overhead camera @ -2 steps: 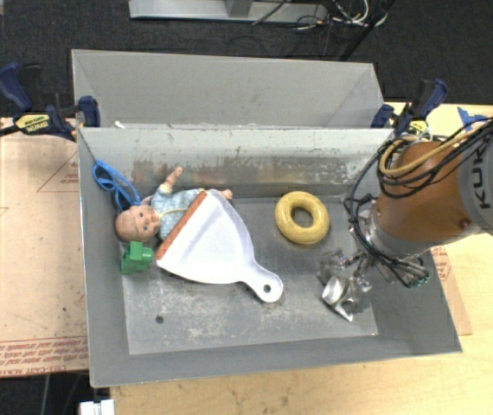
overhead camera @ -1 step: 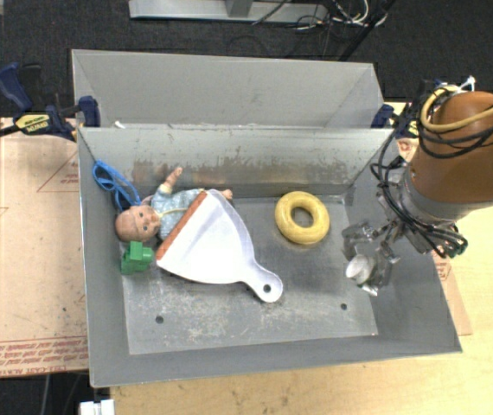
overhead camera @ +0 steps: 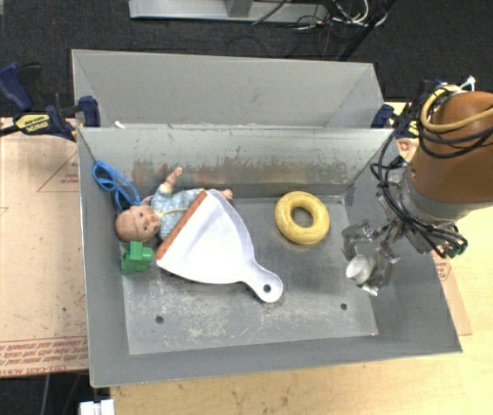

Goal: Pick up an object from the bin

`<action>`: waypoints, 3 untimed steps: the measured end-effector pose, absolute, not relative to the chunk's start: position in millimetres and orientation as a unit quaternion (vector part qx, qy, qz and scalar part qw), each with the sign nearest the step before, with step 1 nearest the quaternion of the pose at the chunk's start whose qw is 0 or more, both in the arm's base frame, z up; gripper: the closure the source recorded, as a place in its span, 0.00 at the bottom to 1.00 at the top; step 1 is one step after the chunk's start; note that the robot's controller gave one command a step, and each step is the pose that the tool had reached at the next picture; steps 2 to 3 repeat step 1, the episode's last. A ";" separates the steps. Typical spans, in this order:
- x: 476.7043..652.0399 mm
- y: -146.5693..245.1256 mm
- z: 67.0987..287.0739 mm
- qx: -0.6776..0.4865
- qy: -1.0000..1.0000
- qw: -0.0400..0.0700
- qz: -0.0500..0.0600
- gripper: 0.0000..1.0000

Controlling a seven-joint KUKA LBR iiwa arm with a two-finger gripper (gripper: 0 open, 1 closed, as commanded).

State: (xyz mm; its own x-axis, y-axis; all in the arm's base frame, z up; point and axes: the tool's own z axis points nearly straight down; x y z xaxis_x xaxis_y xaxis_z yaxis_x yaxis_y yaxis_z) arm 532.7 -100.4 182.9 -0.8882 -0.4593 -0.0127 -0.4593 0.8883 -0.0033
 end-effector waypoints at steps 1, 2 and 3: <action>539.5 -87.3 229.5 -0.238 0.971 0.005 0.001 1.00; 539.5 -87.3 229.5 -0.238 0.971 0.005 0.001 1.00; 539.5 -87.3 229.5 -0.238 0.971 0.005 0.001 1.00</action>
Offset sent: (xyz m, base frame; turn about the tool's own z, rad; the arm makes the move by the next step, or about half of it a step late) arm -0.0062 0.0180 0.1237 0.0009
